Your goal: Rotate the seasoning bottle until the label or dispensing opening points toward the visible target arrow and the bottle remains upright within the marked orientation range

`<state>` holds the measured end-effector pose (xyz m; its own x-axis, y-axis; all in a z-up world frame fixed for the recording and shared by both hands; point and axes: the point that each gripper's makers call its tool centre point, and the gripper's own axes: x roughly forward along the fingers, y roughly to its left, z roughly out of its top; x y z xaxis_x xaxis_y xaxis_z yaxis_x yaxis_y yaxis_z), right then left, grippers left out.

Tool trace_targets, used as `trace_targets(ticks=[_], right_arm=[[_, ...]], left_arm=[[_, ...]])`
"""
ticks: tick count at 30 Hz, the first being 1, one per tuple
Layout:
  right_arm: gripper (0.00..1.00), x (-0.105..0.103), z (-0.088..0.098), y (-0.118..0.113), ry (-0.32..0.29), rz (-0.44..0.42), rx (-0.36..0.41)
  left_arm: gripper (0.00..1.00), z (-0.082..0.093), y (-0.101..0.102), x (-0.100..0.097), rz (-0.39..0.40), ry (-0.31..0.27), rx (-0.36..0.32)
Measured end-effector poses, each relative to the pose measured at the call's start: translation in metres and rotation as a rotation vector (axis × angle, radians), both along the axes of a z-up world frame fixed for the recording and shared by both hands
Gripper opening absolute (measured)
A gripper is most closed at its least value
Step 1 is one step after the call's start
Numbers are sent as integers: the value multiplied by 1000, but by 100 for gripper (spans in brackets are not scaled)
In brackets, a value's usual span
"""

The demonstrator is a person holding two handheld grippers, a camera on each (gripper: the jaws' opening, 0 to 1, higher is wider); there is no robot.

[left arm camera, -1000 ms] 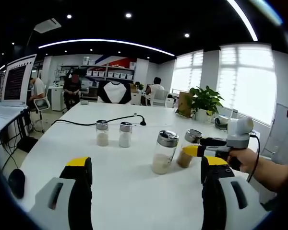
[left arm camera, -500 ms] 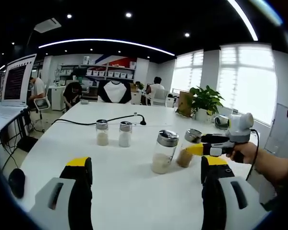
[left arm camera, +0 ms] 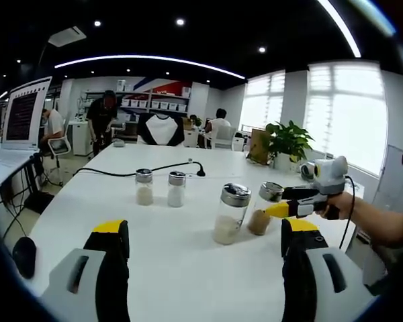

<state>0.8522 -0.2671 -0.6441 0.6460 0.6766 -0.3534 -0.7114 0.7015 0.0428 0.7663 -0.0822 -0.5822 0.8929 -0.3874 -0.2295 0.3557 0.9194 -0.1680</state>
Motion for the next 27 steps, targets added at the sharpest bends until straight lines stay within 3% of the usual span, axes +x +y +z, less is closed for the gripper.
trace_targets(ticks=[3,14,22,27], right_arm=[[58,-3,3,7,35,35,65],[55,3,0,4,51,55,74],[42,5,-3,4,70,61,93],[41,3,-3,4,56,66,96]], left_arm=[[99,0,1,0,0,1,2],[99,-1,4,2,6,6,4],[99,-4,3,3,5,16,-5],[99,-5,4,4,4,19,-2]])
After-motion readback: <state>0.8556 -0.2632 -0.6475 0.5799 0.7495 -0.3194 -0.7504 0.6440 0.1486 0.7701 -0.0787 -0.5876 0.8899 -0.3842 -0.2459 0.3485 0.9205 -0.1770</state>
